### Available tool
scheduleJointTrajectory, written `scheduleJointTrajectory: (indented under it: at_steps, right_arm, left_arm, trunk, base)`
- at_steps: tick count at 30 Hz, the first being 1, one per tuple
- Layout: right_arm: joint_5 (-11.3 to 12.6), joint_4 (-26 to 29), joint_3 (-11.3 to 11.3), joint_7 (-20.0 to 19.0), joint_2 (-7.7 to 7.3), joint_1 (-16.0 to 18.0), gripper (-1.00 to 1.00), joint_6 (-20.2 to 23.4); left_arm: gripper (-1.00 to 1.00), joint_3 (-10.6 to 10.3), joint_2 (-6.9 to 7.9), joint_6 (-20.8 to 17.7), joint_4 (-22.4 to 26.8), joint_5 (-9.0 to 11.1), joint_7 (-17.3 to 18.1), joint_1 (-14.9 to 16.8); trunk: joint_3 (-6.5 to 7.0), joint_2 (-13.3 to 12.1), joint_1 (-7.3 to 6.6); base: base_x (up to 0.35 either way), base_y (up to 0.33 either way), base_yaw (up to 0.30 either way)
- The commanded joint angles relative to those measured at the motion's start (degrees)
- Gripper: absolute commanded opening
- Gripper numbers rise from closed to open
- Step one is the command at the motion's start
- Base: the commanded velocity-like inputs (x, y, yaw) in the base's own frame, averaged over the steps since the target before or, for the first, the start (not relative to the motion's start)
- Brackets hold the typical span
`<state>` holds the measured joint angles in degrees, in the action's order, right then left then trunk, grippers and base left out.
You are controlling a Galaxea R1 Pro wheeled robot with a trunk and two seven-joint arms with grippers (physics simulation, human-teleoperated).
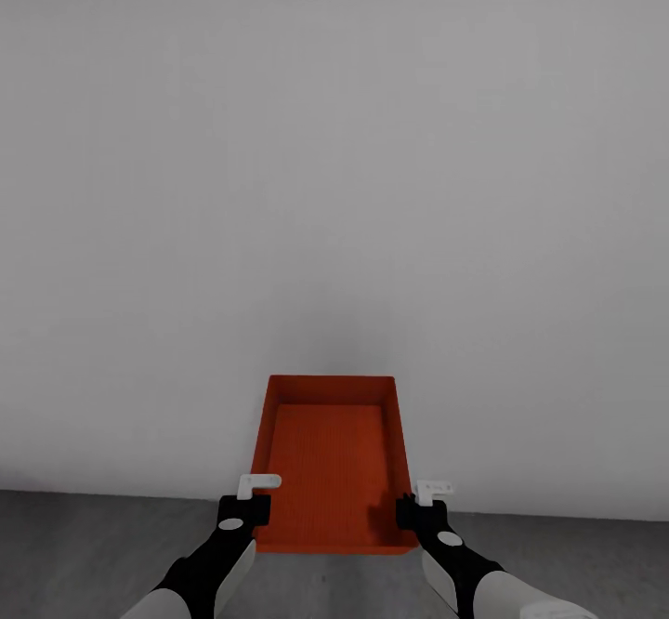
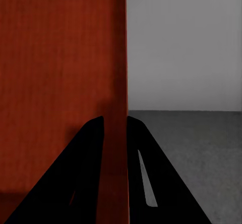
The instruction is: Move the two storage containers from the living room to the garage. In the garage, place one container on the floor and stack the other container on top of it (either order is fine).
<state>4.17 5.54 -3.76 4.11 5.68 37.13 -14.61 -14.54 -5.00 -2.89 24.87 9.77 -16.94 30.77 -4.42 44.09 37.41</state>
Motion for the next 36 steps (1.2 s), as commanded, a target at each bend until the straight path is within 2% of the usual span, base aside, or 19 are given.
scheduleJointTrajectory:
  at_steps: [1, 17, 24, 36]
  right_arm:
    - [0.0, 0.2, 0.7, -0.2, -0.58, 0.0, -1.00, -0.2]
    - [0.0, 0.2, 0.7, -0.2, -0.58, 0.0, -1.00, -0.2]
    - [0.0, 0.2, 0.7, -0.2, -0.58, 0.0, -1.00, -0.2]
    - [0.0, 0.2, 0.7, -0.2, -0.58, 0.0, -1.00, -0.2]
  left_arm:
    - [-1.00, 2.9, 0.12, -0.4, 0.1, 1.5, -0.7, 0.1]
    - [-1.00, 2.9, 0.16, -0.4, 0.1, 1.5, -0.7, 0.1]
    - [-1.00, 2.9, 0.20, -0.3, 0.1, 3.3, -0.7, 0.1]
    - [-1.00, 2.8, 0.17, -0.5, 0.1, 3.6, -0.7, 0.1]
  trunk:
    - [-0.19, 0.1, 0.01]
    - [-1.65, 0.1, 0.01]
    - [-2.29, 0.1, 0.01]
    - [-3.38, 0.1, 0.01]
  base:
    - [0.000, 0.000, 0.000]
    - [0.000, 0.000, 0.000]
    - [0.000, 0.000, 0.000]
    - [0.000, 0.000, 0.000]
